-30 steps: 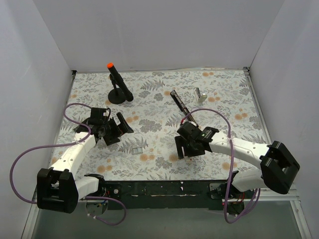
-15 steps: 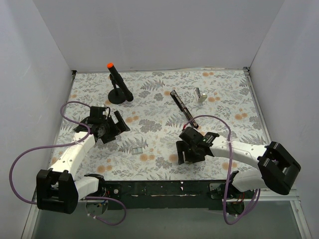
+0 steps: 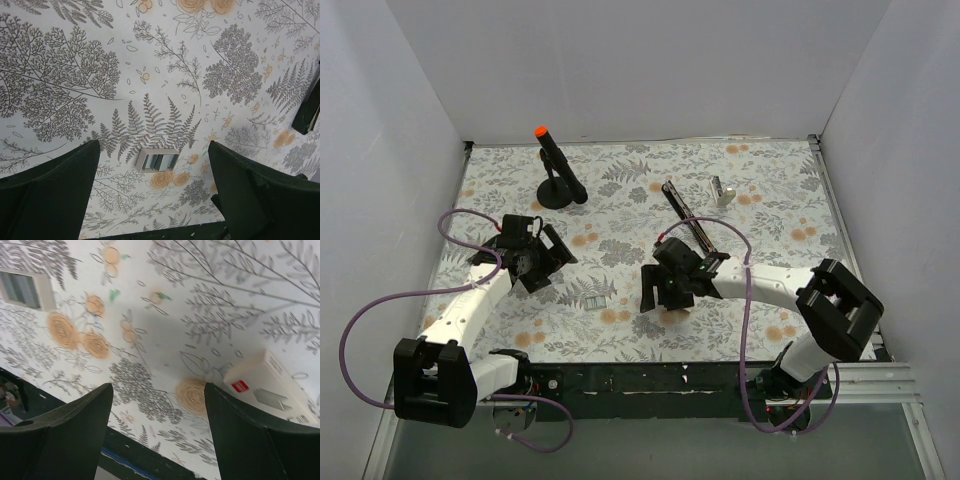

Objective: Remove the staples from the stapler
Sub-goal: Move the shell to the center of the board.

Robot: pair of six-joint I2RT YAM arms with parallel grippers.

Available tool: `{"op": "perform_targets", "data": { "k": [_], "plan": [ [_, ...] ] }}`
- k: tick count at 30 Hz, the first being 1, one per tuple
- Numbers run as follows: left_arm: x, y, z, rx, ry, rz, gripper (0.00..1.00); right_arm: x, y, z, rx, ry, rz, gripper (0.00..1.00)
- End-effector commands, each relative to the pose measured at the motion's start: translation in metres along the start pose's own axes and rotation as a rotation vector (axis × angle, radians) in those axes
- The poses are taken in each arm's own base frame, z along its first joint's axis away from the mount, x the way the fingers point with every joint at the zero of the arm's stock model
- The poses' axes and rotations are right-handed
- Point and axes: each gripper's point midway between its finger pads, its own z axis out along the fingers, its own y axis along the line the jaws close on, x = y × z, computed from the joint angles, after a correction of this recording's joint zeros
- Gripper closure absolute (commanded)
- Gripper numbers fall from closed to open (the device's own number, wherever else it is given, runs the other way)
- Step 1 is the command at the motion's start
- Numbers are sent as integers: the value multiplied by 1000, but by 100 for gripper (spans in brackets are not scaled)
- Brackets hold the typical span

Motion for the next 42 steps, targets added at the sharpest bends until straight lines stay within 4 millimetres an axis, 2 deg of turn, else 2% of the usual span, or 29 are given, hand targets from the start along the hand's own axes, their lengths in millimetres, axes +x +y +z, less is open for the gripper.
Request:
{"op": "perform_targets", "data": {
  "k": [1,3,6,8,9,11,13,16,17,19,22,27,31,35,42],
  "plan": [
    [-9,12,-5,-92,-51,-102,10,-22,35,-8,-103,-46,-66,18],
    [-9,16,-6,-122,-61,-136,14,-22,38,-16,-124,-45,-118,18],
    [-11,25,-9,-169,-79,-148,17,-16,31,-30,-112,-20,-223,18],
    [-9,27,-12,-184,-74,-158,19,-13,16,-39,-44,-10,-259,18],
    [-8,28,-12,-192,-70,-165,20,-19,6,-44,4,-44,-309,18],
    [-3,34,-15,-222,-60,-199,27,-20,-4,-47,24,-35,-382,18],
    [4,36,-16,-232,-38,-228,38,-31,-24,-49,114,-48,-461,20],
    [12,37,-13,-227,-8,-236,49,-39,-30,-48,135,-25,-580,21],
    [15,38,-12,-224,5,-233,50,-46,-29,-49,139,-20,-600,20],
    [20,33,-11,-191,30,-231,50,-41,-36,-40,140,58,-632,21],
    [24,35,-10,-182,38,-235,50,-38,-33,-30,89,115,-697,21],
    [25,36,-7,-176,41,-223,50,-39,-42,-20,87,143,-810,21],
    [27,38,-3,-191,58,-209,50,-42,-41,-17,55,128,-892,21],
    [28,41,-2,-200,57,-201,50,-45,-43,-16,34,120,-916,22],
    [27,40,-2,-192,58,-199,50,-37,-53,-8,28,184,-900,27]
  ]
}}
